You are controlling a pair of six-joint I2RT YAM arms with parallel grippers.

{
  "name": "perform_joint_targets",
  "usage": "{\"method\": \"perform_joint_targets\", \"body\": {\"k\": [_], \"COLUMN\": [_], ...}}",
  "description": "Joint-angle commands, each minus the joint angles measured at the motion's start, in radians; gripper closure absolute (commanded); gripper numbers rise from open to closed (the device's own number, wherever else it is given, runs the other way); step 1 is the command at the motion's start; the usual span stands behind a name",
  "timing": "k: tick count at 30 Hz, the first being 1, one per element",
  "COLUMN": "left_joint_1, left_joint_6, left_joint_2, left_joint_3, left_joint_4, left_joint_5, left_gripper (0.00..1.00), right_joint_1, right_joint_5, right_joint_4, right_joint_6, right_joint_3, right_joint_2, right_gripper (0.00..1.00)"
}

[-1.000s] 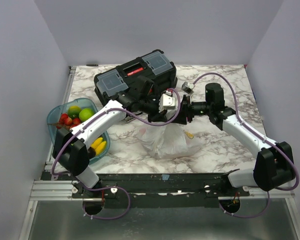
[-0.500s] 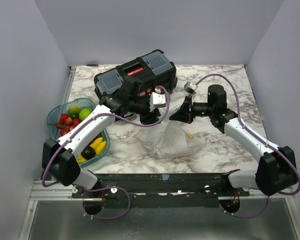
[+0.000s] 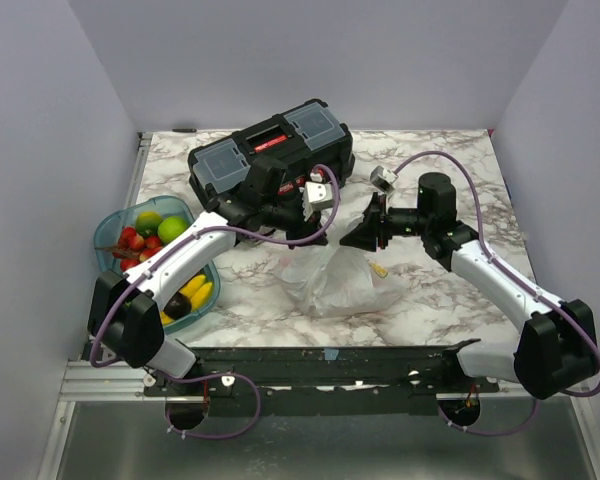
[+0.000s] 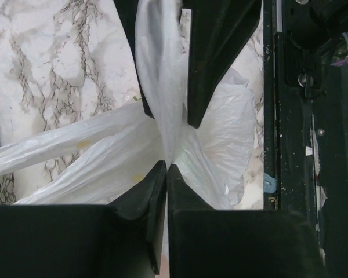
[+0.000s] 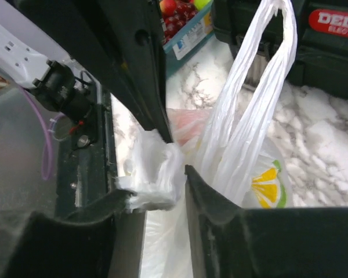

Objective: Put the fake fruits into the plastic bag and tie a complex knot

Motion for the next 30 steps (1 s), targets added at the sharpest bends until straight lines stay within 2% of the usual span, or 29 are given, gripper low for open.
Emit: {"method": "perform_joint_targets", "body": {"k": [1,2,3,7,11,14,20,24,28,30], "left_joint_1": [-0.002,-0.002,-0.002,-0.002,-0.003,-0.002,0.013,0.017,0.019,0.02], "left_joint_6": [-0.034,-0.027,-0.018,0.013,0.029,0.019,0.002,-0.003,-0.003,-0.006], "left_joint_2": [0.008,0.009,0.012,0.029,0.06,0.072,0.058,0.052,0.056,0.061], "left_joint_3": [-0.005,-0.004,-0.001,0.015,0.035,0.043,0.035,0.031,0.034,0.038], "left_joint_4": [0.046,0.039,0.025,-0.018,-0.04,-0.033,-0.029,-0.025,-0.027,-0.027], "left_joint_5": [0.045,0.041,0.036,-0.015,-0.022,-0.031,-0.033,-0.032,-0.033,-0.034], "left_gripper": [1.0,1.0,1.0,1.0,1.0,1.0,1.0,1.0,1.0,1.0], "right_joint_1": [0.006,0.004,0.006,0.005,0.005,0.004,-0.024,-0.05,-0.1,-0.101], "right_joint_5": [0.084,0.112,0.134,0.125,0.11,0.187,0.13,0.158,0.143,0.087], "right_joint_4": [-0.071,-0.096,-0.113,-0.14,-0.112,-0.117,-0.206,-0.299,-0.383,-0.402], "right_joint_6": [0.004,0.011,0.016,0.006,0.043,0.065,0.01,0.002,-0.049,-0.09], "right_joint_3": [0.0,0.004,0.004,0.0,0.004,0.03,0.041,0.043,0.035,0.032], "right_joint_2": [-0.021,-0.019,-0.019,-0.002,0.055,0.092,-0.006,-0.067,-0.039,0.007], "right_gripper": [0.42,0.26,0.17,0.0,0.0,0.0,0.0,0.0,0.0,0.0]}}
